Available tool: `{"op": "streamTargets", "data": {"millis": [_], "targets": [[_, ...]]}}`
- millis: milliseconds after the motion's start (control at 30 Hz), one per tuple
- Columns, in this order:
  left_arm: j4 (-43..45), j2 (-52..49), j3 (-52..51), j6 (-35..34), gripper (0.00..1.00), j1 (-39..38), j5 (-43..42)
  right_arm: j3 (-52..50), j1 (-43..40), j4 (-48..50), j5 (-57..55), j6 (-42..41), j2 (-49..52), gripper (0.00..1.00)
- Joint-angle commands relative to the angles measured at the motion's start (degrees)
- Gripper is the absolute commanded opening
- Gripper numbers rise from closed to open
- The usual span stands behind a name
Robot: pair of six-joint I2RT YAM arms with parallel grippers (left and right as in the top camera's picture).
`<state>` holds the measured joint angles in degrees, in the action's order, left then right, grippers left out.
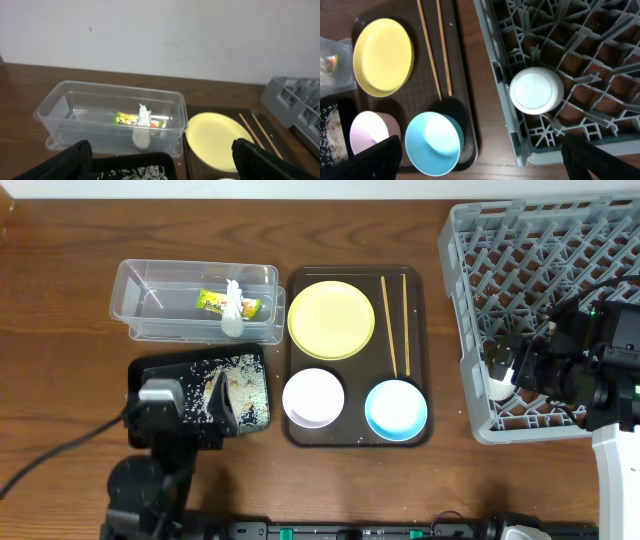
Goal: Sort waste into correct bins and load items into the dishwasher rack
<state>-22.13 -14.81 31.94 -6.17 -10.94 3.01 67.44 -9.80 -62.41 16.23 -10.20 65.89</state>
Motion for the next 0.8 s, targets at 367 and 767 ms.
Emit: {"op": "streamTargets", "data": {"millis": [367,767], "targets": [[8.5,14.1,-22.3,-0.1,0.92,0.8,0.5,0.7,-0.6,-0.2,-0.2,0.4,-0.4,0.99],[18.4,14.7,-31.7,-0.1,0.92,0.7,0.5,0.7,-0.6,-0.2,-0.2,0.4,-0.4,0.99]]}}
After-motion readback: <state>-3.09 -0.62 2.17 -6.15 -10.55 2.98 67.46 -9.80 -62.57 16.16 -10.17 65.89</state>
